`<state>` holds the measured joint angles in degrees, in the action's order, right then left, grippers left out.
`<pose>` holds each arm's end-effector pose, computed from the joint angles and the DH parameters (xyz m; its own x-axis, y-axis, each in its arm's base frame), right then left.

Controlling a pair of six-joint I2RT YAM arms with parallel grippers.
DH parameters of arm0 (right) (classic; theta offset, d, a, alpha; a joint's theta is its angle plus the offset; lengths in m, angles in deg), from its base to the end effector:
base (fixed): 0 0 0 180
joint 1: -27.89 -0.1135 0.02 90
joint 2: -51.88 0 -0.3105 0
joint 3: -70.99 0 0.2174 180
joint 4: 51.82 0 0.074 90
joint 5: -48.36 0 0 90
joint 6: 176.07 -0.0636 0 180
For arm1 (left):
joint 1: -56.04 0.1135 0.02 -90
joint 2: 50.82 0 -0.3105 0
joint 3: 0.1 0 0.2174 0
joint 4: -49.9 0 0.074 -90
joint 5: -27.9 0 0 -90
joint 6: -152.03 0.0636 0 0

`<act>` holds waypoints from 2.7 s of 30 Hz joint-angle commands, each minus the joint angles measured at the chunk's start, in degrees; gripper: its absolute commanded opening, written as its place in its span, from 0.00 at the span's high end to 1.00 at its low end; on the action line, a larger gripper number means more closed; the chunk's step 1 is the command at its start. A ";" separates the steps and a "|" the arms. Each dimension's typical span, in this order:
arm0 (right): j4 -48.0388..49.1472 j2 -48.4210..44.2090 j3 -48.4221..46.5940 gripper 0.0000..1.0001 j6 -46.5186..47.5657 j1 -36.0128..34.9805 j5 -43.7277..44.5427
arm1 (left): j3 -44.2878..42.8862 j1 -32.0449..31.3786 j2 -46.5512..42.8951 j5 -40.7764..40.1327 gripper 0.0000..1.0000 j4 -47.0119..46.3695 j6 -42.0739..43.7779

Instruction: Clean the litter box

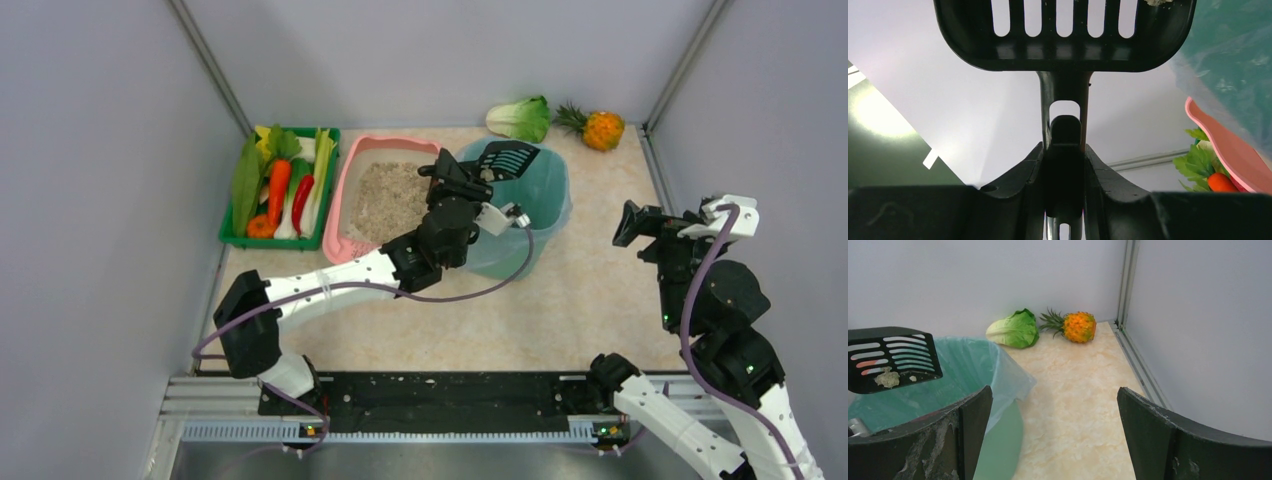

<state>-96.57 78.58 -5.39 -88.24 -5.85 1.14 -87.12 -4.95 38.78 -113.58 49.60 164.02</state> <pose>0.0269 -0.0340 0.4291 0.0773 0.0850 -0.9934 0.1522 0.9837 0.0961 0.2125 -0.2807 0.4097 0.1659 0.9570 0.2380 -0.0155 -0.2388 0.9709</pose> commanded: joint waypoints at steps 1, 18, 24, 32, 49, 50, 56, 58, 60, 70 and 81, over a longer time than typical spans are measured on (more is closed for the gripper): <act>2.44 0.64 0.49 0.05 0.22 -0.36 -0.26 | -4.38 -1.10 0.23 0.30 1.00 -5.46 -1.29; 2.80 2.02 -0.30 0.05 0.24 -0.45 -1.39 | -2.09 -0.85 -2.72 1.77 1.00 -9.07 -3.02; 2.72 2.00 -0.39 0.05 -0.36 -0.37 -1.33 | -3.52 -0.46 -2.65 2.22 1.00 -3.97 -6.96; 2.77 1.90 -0.35 0.05 -0.26 -0.37 -0.65 | -5.96 0.29 -1.27 0.07 1.00 2.01 -14.47; 3.75 3.48 0.04 0.05 -0.85 -0.37 -1.25 | -27.87 5.52 -3.00 17.08 1.00 48.37 -66.68; 3.76 3.66 -0.03 0.05 -0.96 -0.37 -1.34 | -28.90 6.39 -3.19 19.08 1.00 50.97 -69.34; 4.46 4.77 -0.14 0.05 -1.43 -0.37 -1.73 | -31.46 15.87 -5.04 30.33 1.00 60.13 -85.17; 4.72 5.10 -0.05 0.05 -1.54 -0.37 -1.75 | -30.67 18.66 -6.26 33.02 1.00 61.53 -88.25; 5.10 5.42 0.00 0.05 -1.60 -0.39 -1.79 | -29.88 20.58 -7.26 34.81 1.00 62.66 -90.21; 7.36 7.88 -0.39 0.05 -0.38 -0.41 -2.81 | -26.00 32.97 -11.28 43.85 1.00 67.22 -101.34; 7.97 9.17 -0.82 0.05 -0.15 -0.37 -4.11 | -20.87 41.94 -9.01 49.82 1.00 73.83 -106.59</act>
<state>-90.93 87.52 -5.36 -89.03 -5.85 -2.09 -108.91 35.55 28.62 -66.00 120.81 60.23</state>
